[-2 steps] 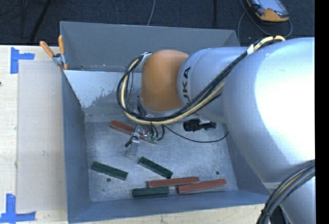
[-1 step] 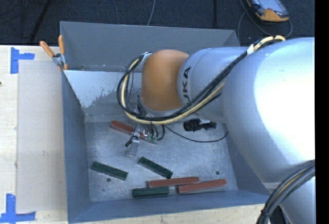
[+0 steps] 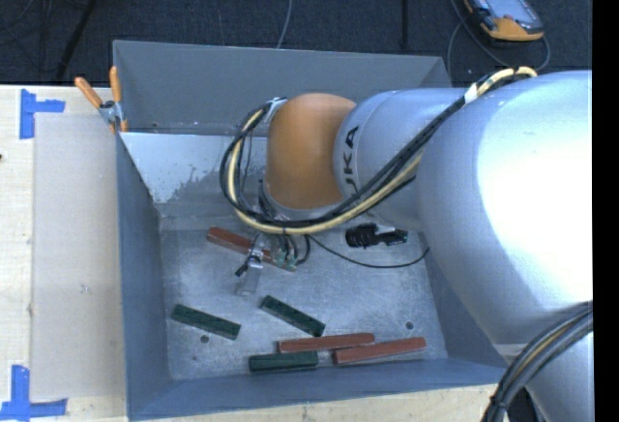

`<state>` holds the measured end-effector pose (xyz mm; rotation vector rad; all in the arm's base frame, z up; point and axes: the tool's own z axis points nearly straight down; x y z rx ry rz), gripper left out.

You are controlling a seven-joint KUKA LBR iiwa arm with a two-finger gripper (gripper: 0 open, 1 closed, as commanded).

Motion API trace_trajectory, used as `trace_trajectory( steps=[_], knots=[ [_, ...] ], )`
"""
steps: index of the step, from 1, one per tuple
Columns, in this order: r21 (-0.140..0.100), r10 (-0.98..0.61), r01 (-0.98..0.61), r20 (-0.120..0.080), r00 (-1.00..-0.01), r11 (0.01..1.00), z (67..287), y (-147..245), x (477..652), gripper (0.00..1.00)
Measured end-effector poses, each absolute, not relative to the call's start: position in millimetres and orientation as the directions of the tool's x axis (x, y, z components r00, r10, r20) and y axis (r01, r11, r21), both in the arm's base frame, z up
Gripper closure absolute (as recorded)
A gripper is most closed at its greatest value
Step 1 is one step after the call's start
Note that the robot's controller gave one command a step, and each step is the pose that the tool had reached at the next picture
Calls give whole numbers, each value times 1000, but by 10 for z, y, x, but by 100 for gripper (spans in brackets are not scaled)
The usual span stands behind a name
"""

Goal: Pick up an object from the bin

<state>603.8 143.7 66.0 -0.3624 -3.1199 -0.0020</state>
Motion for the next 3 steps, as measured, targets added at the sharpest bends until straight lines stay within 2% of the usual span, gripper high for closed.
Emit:
trace_trajectory(
  steps=[1, 2, 3],
  knots=[
    [1, 234, 234, 1, -972, 972, 661, 1431, 6041, 0],
    [2, 235, 235, -2, -972, 972, 672, 1430, 6051, 100],
    [2, 238, 238, -1, -971, 971, 839, 1424, 6056, 100]
  ],
)
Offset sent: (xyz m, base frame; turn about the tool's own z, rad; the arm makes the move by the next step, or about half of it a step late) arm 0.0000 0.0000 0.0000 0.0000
